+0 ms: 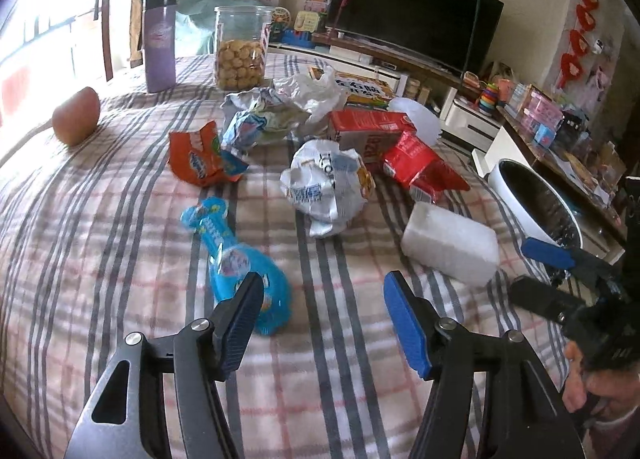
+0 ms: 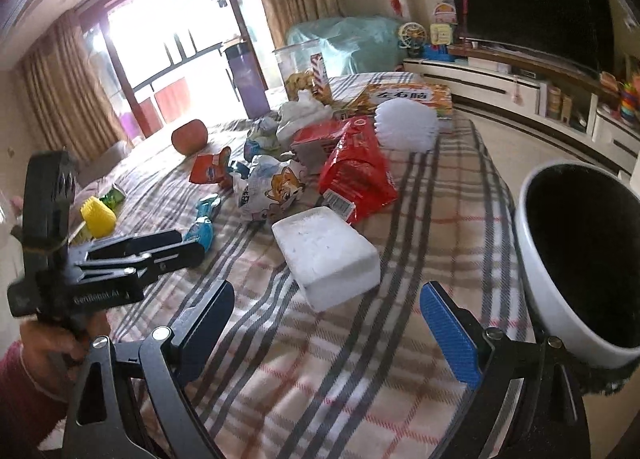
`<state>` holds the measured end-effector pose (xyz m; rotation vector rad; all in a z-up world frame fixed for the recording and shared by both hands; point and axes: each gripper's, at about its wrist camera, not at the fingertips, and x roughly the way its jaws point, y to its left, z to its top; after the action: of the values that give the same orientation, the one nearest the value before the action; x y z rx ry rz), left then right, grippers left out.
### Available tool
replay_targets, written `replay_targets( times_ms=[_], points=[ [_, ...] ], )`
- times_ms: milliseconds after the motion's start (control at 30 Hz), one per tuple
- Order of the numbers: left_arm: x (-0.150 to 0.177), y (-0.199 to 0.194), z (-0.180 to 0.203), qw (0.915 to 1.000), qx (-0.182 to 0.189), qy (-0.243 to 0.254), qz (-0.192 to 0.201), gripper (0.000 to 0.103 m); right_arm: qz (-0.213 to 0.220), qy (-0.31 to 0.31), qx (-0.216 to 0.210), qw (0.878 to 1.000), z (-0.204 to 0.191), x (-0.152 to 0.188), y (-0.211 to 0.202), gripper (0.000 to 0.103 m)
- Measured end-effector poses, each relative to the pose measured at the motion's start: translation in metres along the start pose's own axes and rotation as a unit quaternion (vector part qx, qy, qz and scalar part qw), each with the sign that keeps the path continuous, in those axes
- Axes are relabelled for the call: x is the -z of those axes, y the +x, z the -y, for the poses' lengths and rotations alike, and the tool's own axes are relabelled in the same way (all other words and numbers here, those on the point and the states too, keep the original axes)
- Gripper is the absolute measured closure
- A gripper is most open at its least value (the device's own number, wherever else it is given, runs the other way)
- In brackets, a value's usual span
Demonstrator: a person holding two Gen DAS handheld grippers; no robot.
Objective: Collect trash
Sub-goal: 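Grasp the white crumpled wrapper with the left tool while the right tool grasps the white foam block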
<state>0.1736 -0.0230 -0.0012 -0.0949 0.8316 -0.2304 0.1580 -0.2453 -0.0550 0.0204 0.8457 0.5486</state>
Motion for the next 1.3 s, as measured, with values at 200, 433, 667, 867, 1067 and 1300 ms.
replay_targets(
  times_ms=[200, 433, 667, 867, 1067, 1300],
  points=[
    [-0.025, 0.029, -0.007, 0.9999, 0.001, 0.010, -0.002, 0.041, -0.018, -0.017, 0.000, 1.000, 0.002, -0.009, 0.018, 0.008],
    [-0.049, 0.068, -0.010, 0.9998, 0.012, 0.003, -0.018, 0.043, -0.037, -0.027, -0.006, 0.999, 0.004, -0.017, 0.036, 0.010],
    [-0.052, 0.093, -0.005, 0.9990, 0.029, 0.007, -0.034, 0.077, -0.058, 0.004, -0.027, 0.998, 0.013, -0.011, 0.046, 0.047],
    [-0.043, 0.082, 0.004, 0.9993, 0.024, 0.022, -0.020, 0.081, -0.044, 0.016, -0.020, 0.999, 0.015, -0.004, 0.027, 0.048],
    [-0.026, 0.063, 0.009, 0.9992, 0.029, 0.020, -0.015, 0.081, -0.028, 0.039, -0.003, 0.999, 0.023, 0.003, 0.005, 0.048],
    [-0.009, 0.045, 0.033, 0.9980, 0.048, 0.036, -0.019, 0.081, -0.016, 0.075, 0.020, 0.997, 0.043, 0.012, -0.018, 0.048]
  ],
)
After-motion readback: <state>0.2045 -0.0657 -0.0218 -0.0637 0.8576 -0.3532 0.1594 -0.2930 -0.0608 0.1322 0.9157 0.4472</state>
